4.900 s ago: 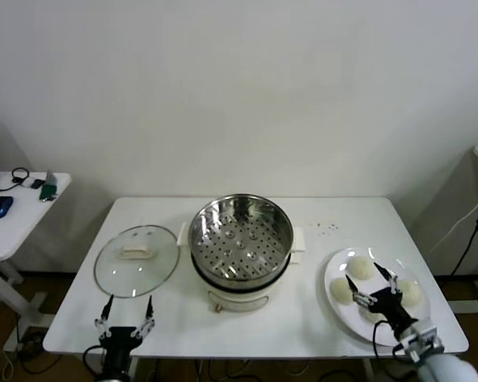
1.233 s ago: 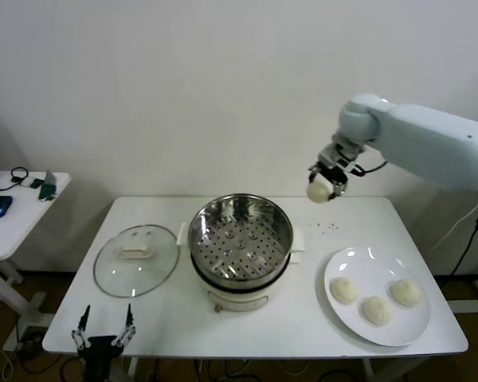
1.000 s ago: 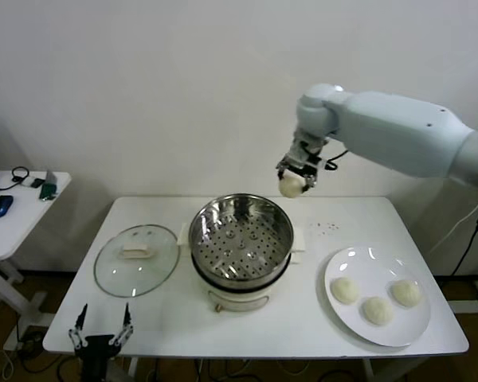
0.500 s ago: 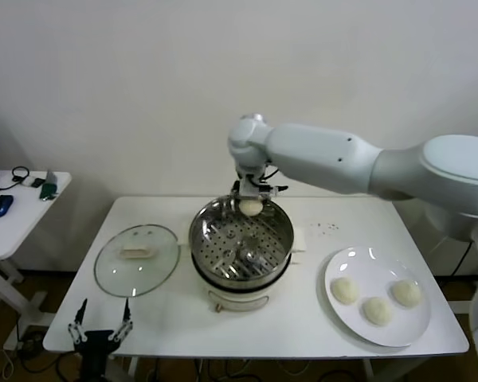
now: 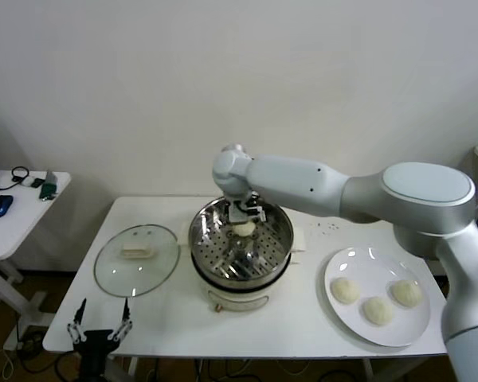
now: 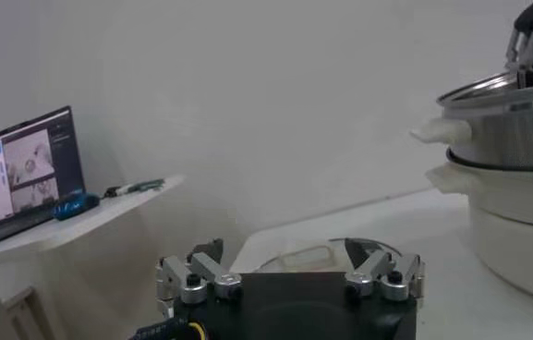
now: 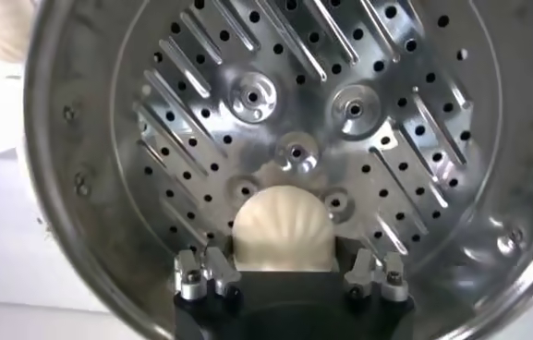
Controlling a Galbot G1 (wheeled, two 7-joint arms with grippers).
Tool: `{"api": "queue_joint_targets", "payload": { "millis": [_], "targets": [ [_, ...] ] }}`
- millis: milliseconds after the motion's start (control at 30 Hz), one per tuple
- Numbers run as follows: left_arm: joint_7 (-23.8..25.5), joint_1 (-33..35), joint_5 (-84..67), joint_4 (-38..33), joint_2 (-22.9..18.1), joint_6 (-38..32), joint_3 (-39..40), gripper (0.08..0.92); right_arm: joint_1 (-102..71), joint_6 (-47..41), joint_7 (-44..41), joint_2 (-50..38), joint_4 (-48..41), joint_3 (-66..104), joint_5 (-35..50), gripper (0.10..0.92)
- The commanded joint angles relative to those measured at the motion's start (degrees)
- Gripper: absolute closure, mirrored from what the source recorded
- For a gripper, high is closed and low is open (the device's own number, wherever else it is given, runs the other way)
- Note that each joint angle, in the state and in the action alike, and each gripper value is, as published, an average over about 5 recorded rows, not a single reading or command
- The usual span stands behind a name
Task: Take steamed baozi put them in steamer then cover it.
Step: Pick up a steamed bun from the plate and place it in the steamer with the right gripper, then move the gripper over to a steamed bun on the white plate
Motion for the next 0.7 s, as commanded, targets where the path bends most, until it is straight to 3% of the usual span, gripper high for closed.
{"api": "queue_joint_targets", "payload": {
  "millis": [33, 167, 400, 533, 700],
  "targets": [
    [0.0, 0.0, 0.0, -0.1, -0.1, 0.2, -0.1, 0.177, -2.0, 0.3, -0.2, 1.2, -0.6, 0.6, -2.0, 0.249],
    [0.0, 0.0, 0.0, -0.2, -0.1, 0.3, -0.1, 0.177, -1.2, 0.5, -1.3, 0.3, 0.7, 1.6, -1.5, 0.207],
    [0.0, -0.3, 0.2, -0.5, -0.1, 0.7, 0.0, 0.177, 5.4, -0.1, -3.8, -4.9, 5.8, 2.6, 4.4, 0.202],
    [0.0, -0.5, 0.4, -0.8, -0.1, 1.0, 0.1, 0.177, 12.6, -3.3, -4.2, -10.2, 8.2, -0.1, 13.7, 0.203],
    [0.0, -0.7, 0.6, -1.2, -0.1, 1.0, 0.4, 0.177, 21.3, -14.7, 2.0, -19.0, 10.5, -10.1, 35.3, 0.203]
  ]
}}
